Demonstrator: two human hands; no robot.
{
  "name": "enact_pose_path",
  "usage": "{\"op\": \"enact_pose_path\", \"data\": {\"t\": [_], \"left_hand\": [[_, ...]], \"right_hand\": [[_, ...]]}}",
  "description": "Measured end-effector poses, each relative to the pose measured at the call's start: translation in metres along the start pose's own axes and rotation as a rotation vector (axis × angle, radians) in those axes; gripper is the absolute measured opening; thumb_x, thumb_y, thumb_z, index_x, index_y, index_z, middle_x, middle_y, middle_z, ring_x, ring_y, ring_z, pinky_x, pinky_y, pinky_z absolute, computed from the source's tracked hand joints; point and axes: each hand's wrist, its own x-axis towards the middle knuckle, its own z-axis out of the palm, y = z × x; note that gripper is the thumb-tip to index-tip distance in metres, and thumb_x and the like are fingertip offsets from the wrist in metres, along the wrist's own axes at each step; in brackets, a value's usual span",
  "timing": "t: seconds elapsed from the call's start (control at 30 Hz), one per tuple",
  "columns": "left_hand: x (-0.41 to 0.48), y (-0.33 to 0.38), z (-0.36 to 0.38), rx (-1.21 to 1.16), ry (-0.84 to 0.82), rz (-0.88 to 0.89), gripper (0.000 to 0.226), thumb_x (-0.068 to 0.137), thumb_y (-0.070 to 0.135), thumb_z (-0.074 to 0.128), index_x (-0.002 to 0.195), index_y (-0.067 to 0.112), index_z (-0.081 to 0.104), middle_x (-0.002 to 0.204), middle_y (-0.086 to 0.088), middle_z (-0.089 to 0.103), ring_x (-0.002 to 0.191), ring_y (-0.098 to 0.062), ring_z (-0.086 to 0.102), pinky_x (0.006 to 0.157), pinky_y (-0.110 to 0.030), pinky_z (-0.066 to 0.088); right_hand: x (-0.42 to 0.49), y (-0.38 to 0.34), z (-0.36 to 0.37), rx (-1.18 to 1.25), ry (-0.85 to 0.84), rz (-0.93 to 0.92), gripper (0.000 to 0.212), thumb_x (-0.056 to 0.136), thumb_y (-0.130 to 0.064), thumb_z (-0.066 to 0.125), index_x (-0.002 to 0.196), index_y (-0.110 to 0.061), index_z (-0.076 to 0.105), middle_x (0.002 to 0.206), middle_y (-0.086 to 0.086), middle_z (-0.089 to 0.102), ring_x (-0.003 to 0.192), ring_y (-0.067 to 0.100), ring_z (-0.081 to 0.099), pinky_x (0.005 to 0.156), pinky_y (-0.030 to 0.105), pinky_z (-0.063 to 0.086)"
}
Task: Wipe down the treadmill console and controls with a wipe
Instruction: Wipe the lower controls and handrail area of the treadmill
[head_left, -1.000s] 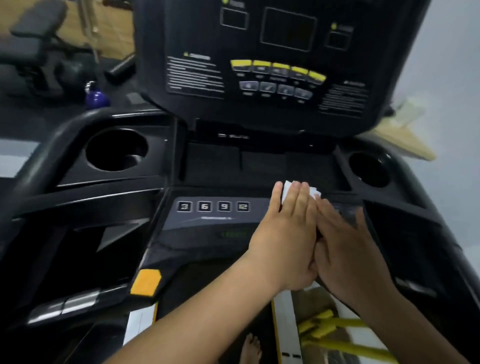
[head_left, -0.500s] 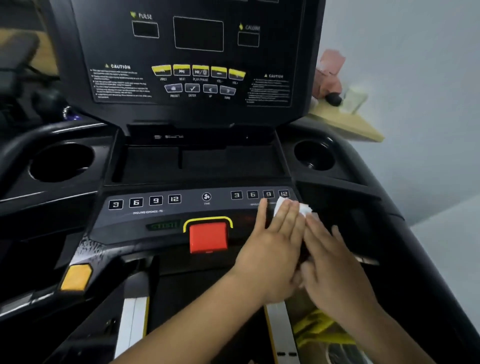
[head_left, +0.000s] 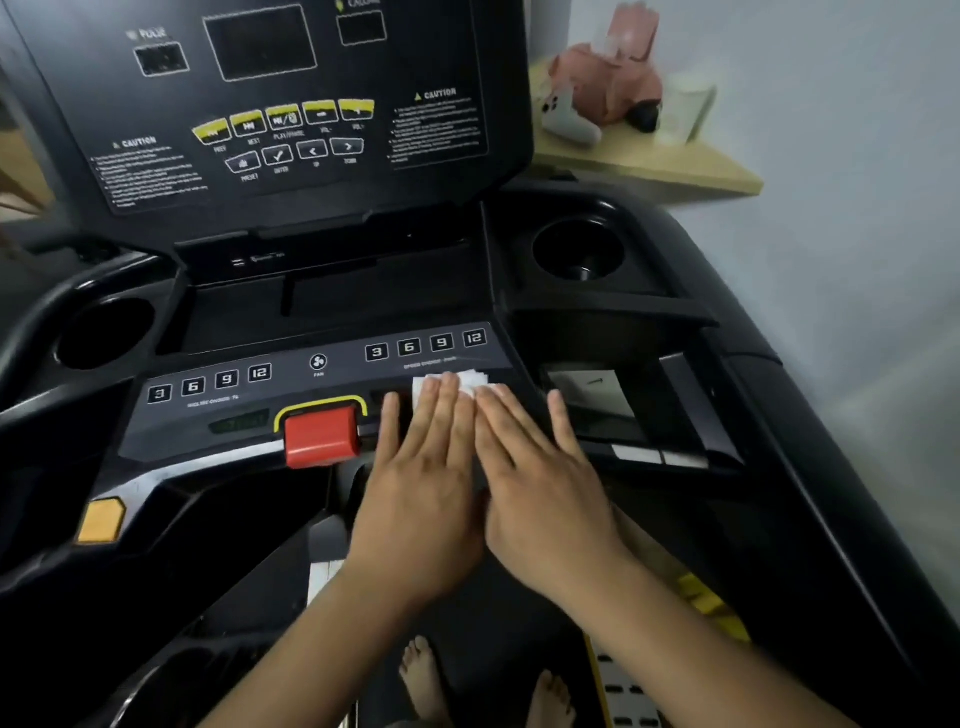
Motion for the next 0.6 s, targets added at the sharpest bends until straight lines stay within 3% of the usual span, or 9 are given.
{"op": "enact_pose_path", "data": {"t": [0.07, 0.17, 0.3, 0.4, 0.47, 0.53, 0.6], "left_hand": [[0.007, 0.021, 0.003, -0.012, -0.014, 0.034, 0.07, 0.093, 0.036, 0.037, 0.151, -0.001, 0.025, 0.158, -0.023, 0.02, 0.149, -0.037, 0.013, 0.119, -0.059, 0.015], [0.006, 0.044, 0.011, 0.027, -0.058, 0.097, 0.073, 0.097, 0.037, 0.039, 0.154, 0.0, 0.013, 0.161, -0.023, 0.009, 0.15, -0.038, 0.002, 0.12, -0.058, 0.009], [0.003, 0.063, 0.019, 0.049, -0.07, 0.141, 0.07, 0.096, 0.037, 0.032, 0.151, -0.004, 0.017, 0.159, -0.026, 0.012, 0.149, -0.041, 0.008, 0.118, -0.06, 0.017], [0.006, 0.058, 0.018, 0.071, -0.067, 0.176, 0.069, 0.096, 0.037, 0.031, 0.151, -0.003, 0.021, 0.159, -0.024, 0.015, 0.149, -0.039, 0.01, 0.117, -0.061, 0.017], [0.006, 0.043, 0.015, 0.109, -0.085, 0.159, 0.071, 0.096, 0.039, 0.037, 0.152, -0.001, 0.02, 0.161, -0.023, 0.013, 0.15, -0.037, 0.008, 0.118, -0.061, 0.014], [0.01, 0.024, 0.013, 0.15, -0.123, 0.097, 0.077, 0.096, 0.041, 0.042, 0.154, 0.001, 0.011, 0.162, -0.021, 0.003, 0.15, -0.036, 0.0, 0.119, -0.061, 0.004], [0.022, 0.005, 0.008, 0.184, -0.154, 0.034, 0.08, 0.097, 0.045, 0.036, 0.155, 0.004, -0.003, 0.162, -0.019, -0.009, 0.15, -0.034, -0.011, 0.118, -0.06, -0.006]], "right_hand": [[-0.014, 0.017, -0.002, -0.002, 0.006, 0.043, 0.067, 0.087, -0.021, 0.045, 0.15, -0.007, 0.026, 0.159, 0.007, 0.021, 0.148, 0.018, 0.009, 0.119, 0.05, 0.004], [-0.04, 0.037, -0.003, 0.007, -0.008, 0.07, 0.064, 0.087, -0.021, 0.048, 0.147, -0.005, 0.034, 0.156, 0.009, 0.03, 0.146, 0.02, 0.022, 0.116, 0.052, 0.021], [-0.063, 0.051, 0.001, 0.024, -0.008, 0.099, 0.063, 0.085, -0.021, 0.031, 0.145, -0.005, 0.038, 0.152, 0.009, 0.038, 0.143, 0.02, 0.03, 0.114, 0.051, 0.029], [-0.06, 0.048, -0.001, 0.05, 0.005, 0.116, 0.063, 0.085, -0.023, 0.033, 0.145, -0.004, 0.037, 0.152, 0.009, 0.038, 0.143, 0.02, 0.029, 0.115, 0.048, 0.026], [-0.051, 0.042, 0.0, 0.059, 0.005, 0.096, 0.067, 0.085, -0.022, 0.047, 0.148, -0.005, 0.031, 0.155, 0.009, 0.032, 0.145, 0.02, 0.023, 0.116, 0.047, 0.02], [-0.035, 0.034, 0.0, 0.044, -0.009, 0.071, 0.075, 0.085, -0.022, 0.054, 0.151, -0.008, 0.021, 0.16, 0.008, 0.019, 0.148, 0.02, 0.012, 0.118, 0.048, 0.01], [-0.009, 0.026, -0.004, 0.002, -0.021, 0.059, 0.074, 0.092, -0.027, 0.044, 0.153, -0.011, 0.006, 0.163, 0.005, 0.002, 0.148, 0.017, -0.006, 0.119, 0.049, -0.004]]}}
